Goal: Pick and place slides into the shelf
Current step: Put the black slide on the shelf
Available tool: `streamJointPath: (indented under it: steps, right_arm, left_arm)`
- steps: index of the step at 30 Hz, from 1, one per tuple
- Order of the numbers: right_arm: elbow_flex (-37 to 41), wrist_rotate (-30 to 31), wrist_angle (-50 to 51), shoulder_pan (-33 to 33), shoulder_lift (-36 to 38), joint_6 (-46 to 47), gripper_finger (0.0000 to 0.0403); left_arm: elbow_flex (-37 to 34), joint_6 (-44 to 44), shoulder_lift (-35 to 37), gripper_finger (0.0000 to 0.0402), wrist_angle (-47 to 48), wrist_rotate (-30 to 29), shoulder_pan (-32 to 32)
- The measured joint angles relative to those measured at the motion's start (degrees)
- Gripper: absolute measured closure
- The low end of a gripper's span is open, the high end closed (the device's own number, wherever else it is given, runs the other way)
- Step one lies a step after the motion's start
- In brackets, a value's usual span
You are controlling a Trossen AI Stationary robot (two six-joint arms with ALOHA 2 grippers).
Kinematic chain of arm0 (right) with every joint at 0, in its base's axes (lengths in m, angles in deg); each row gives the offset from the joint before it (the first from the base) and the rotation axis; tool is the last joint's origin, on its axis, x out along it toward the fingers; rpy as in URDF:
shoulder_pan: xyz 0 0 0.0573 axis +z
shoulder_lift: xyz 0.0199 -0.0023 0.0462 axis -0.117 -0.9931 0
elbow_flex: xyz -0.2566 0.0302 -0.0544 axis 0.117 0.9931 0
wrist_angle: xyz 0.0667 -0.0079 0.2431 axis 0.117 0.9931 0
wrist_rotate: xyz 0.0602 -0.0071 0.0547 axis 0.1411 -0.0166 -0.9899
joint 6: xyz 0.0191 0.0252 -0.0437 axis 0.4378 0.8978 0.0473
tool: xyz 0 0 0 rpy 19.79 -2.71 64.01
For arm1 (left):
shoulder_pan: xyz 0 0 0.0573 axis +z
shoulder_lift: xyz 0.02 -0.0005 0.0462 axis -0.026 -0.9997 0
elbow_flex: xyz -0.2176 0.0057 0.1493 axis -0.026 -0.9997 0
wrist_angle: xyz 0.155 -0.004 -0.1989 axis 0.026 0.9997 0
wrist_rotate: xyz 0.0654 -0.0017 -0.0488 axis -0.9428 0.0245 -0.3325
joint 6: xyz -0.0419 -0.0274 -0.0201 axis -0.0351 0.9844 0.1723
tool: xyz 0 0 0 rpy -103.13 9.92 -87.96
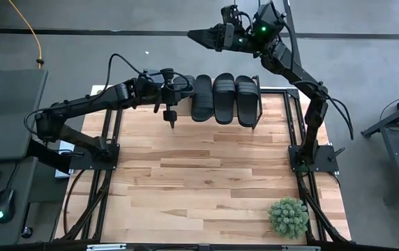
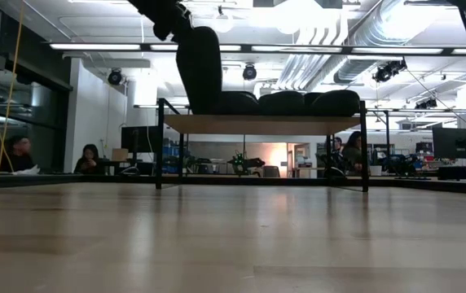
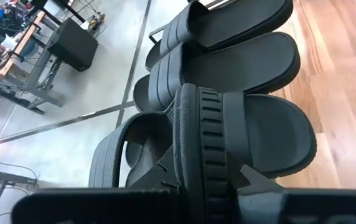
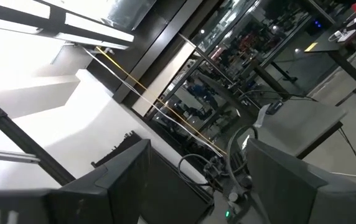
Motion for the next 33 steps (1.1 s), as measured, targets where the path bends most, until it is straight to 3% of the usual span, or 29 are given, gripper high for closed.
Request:
streamJointPath:
  steps: [25,33]
  right_arm:
    - [0.0,-0.04,0.66,1.43,0.0,-1.09,0.015]
    - [0.0,-0.07,0.66,1.43,0.0,-1.11,0.015]
  left_arm:
    - [-0.04,-2.91,-1.32,0.0377,2.89,-0.59,0.04]
    - [-5.86,-4.2,-1.43,0.0376,0.86,-0.11,0.0]
